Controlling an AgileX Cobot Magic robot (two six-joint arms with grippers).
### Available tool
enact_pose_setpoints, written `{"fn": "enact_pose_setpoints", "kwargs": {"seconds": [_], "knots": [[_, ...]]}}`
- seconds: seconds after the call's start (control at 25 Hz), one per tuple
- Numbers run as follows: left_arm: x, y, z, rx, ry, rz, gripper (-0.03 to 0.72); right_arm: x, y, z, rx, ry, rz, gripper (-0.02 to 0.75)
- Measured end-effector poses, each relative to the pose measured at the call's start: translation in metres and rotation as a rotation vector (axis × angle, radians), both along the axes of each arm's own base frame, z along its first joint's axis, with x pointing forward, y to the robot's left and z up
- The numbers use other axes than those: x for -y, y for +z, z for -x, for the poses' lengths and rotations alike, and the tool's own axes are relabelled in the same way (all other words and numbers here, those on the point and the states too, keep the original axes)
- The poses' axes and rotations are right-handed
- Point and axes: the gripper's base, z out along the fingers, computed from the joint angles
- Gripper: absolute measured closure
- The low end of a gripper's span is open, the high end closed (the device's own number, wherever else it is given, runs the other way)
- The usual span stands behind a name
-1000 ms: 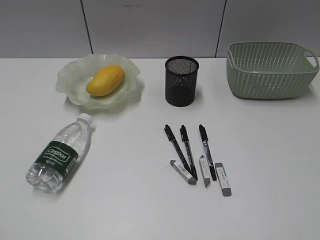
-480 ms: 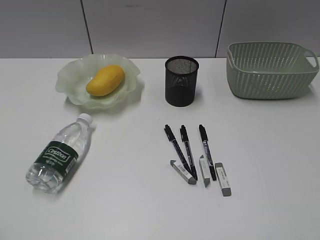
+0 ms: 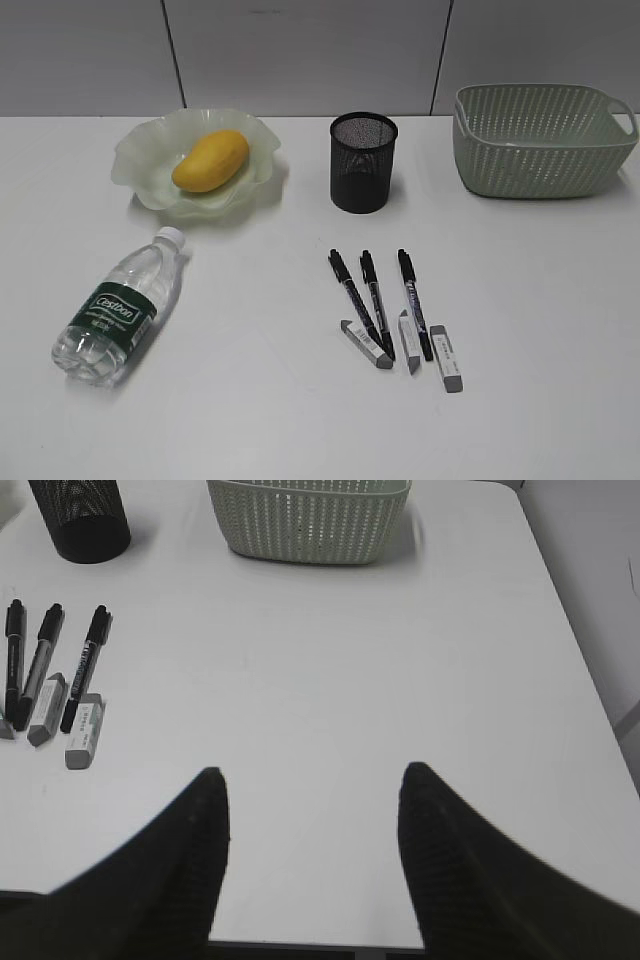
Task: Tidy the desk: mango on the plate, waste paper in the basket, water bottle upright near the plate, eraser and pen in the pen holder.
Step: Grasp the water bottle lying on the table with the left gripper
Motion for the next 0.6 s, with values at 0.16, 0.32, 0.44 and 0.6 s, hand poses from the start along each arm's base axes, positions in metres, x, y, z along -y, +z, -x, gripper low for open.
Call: {"fn": "enact_pose_setpoints", "kwargs": {"seconds": [0.16,0.32,0.44,0.6], "knots": [[0.0000,0.0000,0.0000,0.000,0.000,0.000,0.451,0.0000,0.0000,0.0000,0.000,0.000,0.000,0.301],[0.0000,0.0000,0.0000,0.000,0.000,0.000,0.451,0.0000,0.0000,0.0000,0.000,0.000,0.000,0.302],[0.0001,0.0000,0.0000,0.000,-0.001,0.001,0.451,0.0000,0.0000,0.0000,0.000,0.000,-0.001,0.302],[0.0035,0.0012,-0.0039,-0.025,-0.024,0.027,0.447,0.0000,0.0000,0.0000,0.000,0.000,-0.001,0.302]]}}
